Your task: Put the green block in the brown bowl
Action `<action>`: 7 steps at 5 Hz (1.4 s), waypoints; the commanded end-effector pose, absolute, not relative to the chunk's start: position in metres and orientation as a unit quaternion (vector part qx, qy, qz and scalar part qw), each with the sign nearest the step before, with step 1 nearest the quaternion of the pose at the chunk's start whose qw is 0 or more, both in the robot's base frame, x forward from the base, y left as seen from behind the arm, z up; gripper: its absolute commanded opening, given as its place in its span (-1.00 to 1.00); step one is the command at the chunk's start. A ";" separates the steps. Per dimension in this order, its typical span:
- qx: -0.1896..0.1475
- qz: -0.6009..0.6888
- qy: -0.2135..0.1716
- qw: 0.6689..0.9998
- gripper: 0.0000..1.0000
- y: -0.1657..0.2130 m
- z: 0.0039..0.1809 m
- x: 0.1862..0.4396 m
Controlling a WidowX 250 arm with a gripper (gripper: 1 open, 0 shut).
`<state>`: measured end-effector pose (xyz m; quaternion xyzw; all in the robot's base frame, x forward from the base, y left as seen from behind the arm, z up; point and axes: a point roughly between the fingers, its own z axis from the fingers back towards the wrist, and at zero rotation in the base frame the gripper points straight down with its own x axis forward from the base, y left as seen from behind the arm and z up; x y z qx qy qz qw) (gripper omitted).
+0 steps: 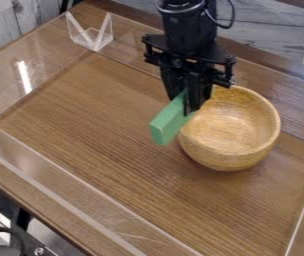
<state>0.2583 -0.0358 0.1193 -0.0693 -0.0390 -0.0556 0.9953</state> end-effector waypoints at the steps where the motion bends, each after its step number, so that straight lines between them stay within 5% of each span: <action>1: -0.068 -0.077 -0.094 0.990 -1.00 -0.042 0.135 0.268; 7: -0.064 -0.099 -0.166 0.979 -1.00 -0.047 0.124 0.288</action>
